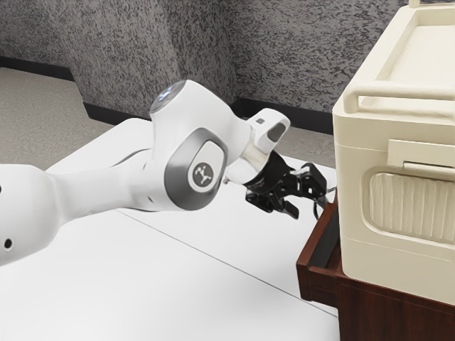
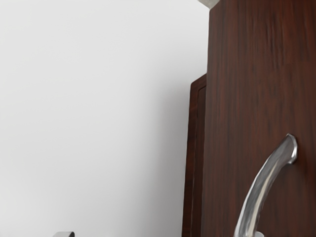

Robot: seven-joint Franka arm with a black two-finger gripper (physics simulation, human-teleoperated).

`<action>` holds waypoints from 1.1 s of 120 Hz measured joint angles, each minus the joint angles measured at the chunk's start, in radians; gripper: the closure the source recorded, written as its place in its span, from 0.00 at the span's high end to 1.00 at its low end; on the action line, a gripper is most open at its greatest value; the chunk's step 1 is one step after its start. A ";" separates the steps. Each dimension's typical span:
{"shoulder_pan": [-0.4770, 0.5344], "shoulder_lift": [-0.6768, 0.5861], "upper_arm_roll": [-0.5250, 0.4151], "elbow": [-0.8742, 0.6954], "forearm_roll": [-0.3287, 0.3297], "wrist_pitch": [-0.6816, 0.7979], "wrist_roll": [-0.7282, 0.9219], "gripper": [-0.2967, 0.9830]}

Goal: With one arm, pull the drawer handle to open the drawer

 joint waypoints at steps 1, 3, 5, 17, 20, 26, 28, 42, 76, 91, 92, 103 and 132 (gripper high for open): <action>0.000 0.000 0.000 0.000 0.000 0.000 0.000 0.56; 0.000 -0.001 0.000 -0.001 -0.001 0.000 0.000 0.56; 0.000 -0.001 0.000 -0.003 -0.001 0.000 0.000 0.56; 0.004 -0.006 0.001 -0.015 -0.004 0.000 -0.001 0.56; 0.006 -0.008 0.001 -0.019 -0.005 0.000 -0.002 0.56; 0.012 -0.011 0.000 -0.023 -0.004 -0.001 -0.002 0.56; 0.015 -0.012 0.000 -0.025 -0.004 0.000 -0.002 0.56; 0.029 -0.024 0.001 -0.044 -0.005 -0.001 -0.002 0.56; 0.045 -0.037 0.002 -0.057 -0.002 -0.001 -0.004 0.56; 0.050 -0.043 0.003 -0.067 -0.002 -0.001 -0.003 0.56; 0.051 -0.044 0.003 -0.068 -0.002 -0.001 -0.003 0.56; 0.061 -0.048 0.003 -0.075 0.003 -0.001 -0.004 0.56; 0.084 -0.057 0.000 -0.086 0.015 0.000 -0.014 0.55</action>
